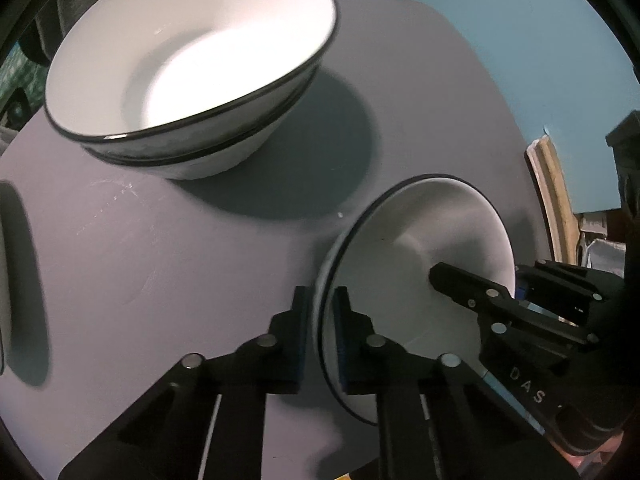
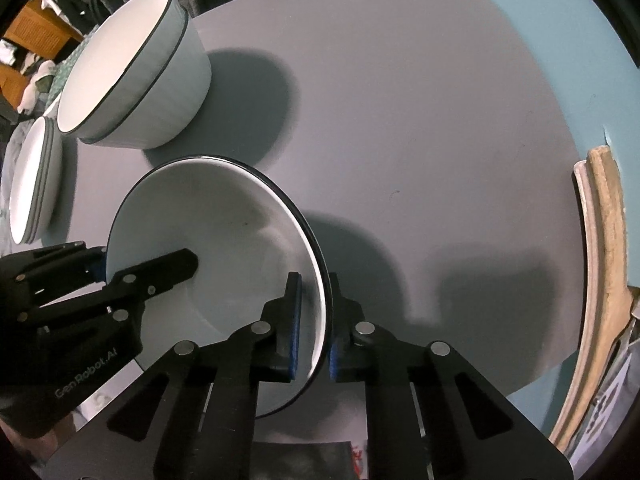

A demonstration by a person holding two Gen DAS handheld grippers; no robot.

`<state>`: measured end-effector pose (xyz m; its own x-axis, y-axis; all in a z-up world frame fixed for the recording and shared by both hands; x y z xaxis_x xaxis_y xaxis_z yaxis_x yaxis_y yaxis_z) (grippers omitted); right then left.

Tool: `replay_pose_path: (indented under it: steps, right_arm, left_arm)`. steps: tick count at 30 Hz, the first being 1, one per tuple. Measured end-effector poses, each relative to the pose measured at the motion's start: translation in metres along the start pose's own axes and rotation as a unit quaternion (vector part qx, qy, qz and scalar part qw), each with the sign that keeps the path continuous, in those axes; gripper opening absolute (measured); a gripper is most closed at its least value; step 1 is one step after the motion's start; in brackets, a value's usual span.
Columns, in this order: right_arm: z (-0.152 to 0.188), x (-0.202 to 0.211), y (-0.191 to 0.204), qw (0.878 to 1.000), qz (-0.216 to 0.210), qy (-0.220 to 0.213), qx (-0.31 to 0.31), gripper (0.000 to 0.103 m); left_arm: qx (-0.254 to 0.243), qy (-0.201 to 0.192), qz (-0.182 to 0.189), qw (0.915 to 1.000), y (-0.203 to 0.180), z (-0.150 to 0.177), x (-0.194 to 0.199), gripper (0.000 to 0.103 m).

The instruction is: Organize plates and bowls

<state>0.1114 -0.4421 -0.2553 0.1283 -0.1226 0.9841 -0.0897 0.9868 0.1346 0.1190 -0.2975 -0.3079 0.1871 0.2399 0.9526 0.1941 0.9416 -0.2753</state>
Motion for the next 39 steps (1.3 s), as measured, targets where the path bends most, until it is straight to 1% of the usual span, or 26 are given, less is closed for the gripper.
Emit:
replay_pose_path:
  steps: [2,3,5,6,9,12,13,14,15,18,19,22,28,32,37,39]
  right_arm:
    - [0.0,0.0,0.003,1.0,-0.004,0.001,-0.003,0.009]
    - [-0.001,-0.002,0.009,1.0,-0.005,0.002,-0.004,0.009]
    - [-0.001,0.0,0.009,1.0,-0.005,0.003,-0.003,0.008]
    - [-0.001,0.001,0.016,1.0,-0.003,0.003,-0.003,0.008]
    - [-0.003,0.001,0.015,1.0,-0.001,0.004,-0.006,0.007]
    - [-0.011,0.006,0.007,1.0,0.002,0.005,-0.009,0.007]
    - [-0.013,0.006,0.01,1.0,0.003,0.005,-0.01,0.007]
    - [-0.014,0.008,0.01,1.0,0.005,0.006,-0.009,0.007]
    - [-0.017,0.006,0.016,1.0,0.007,0.006,-0.007,0.006]
    - [-0.022,0.01,0.017,1.0,0.012,0.004,-0.003,0.006]
    - [-0.02,0.005,0.027,1.0,0.013,0.003,-0.001,0.006]
    - [-0.021,0.009,0.031,1.0,0.013,0.002,0.001,0.006]
    - [-0.024,0.025,0.04,1.0,0.016,-0.004,0.005,0.006]
    - [-0.029,0.038,0.047,1.0,0.021,-0.008,0.01,0.006]
    - [-0.026,0.047,0.061,0.999,0.02,-0.019,0.021,0.006]
    - [-0.027,0.06,0.058,0.999,0.018,-0.025,0.025,0.006]
  left_arm:
    - [-0.004,-0.005,-0.014,0.9999,-0.001,-0.003,0.001,0.01]
    - [-0.003,-0.006,-0.014,0.9999,-0.001,-0.003,0.001,0.01]
    - [0.0,-0.006,-0.012,0.9999,-0.001,-0.002,0.002,0.008]
    - [0.003,-0.005,-0.009,0.9999,-0.002,-0.002,0.003,0.008]
    - [0.009,-0.007,-0.003,0.9999,0.001,-0.002,0.004,0.007]
    - [0.011,-0.008,-0.005,0.9999,0.001,0.0,0.007,0.007]
    - [0.011,-0.008,-0.006,0.9999,0.004,0.006,0.008,0.007]
    - [0.011,-0.008,-0.008,0.9999,-0.006,0.004,0.007,0.007]
    - [0.013,-0.007,-0.009,0.9999,-0.007,0.004,0.008,0.007]
    - [0.017,-0.007,-0.007,0.9998,0.001,0.0,0.01,0.007]
    - [0.018,-0.008,-0.005,0.9998,0.002,0.0,0.014,0.007]
    - [0.021,-0.015,-0.004,0.9997,0.002,-0.003,0.022,0.007]
    - [0.033,-0.023,0.007,0.9992,0.009,0.005,0.032,0.007]
    - [0.047,-0.031,0.011,0.9983,0.015,0.002,0.047,0.007]
    - [0.057,-0.051,0.01,0.997,0.017,0.002,0.068,0.007]
    - [0.06,-0.059,0.007,0.9964,0.018,0.002,0.075,0.007]
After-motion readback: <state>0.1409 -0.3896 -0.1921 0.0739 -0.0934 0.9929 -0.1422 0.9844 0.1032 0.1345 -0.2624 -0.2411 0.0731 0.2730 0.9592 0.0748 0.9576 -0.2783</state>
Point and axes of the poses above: each gripper's, at about its wrist camera, not at the fingertips, and x roughly against the way its jaws point, y to its left, z to its underside, the point moved 5 cm from there along -x, roughly the way its jaws point, and after that the axes turned 12 degrees about y, right-handed, at the moved point
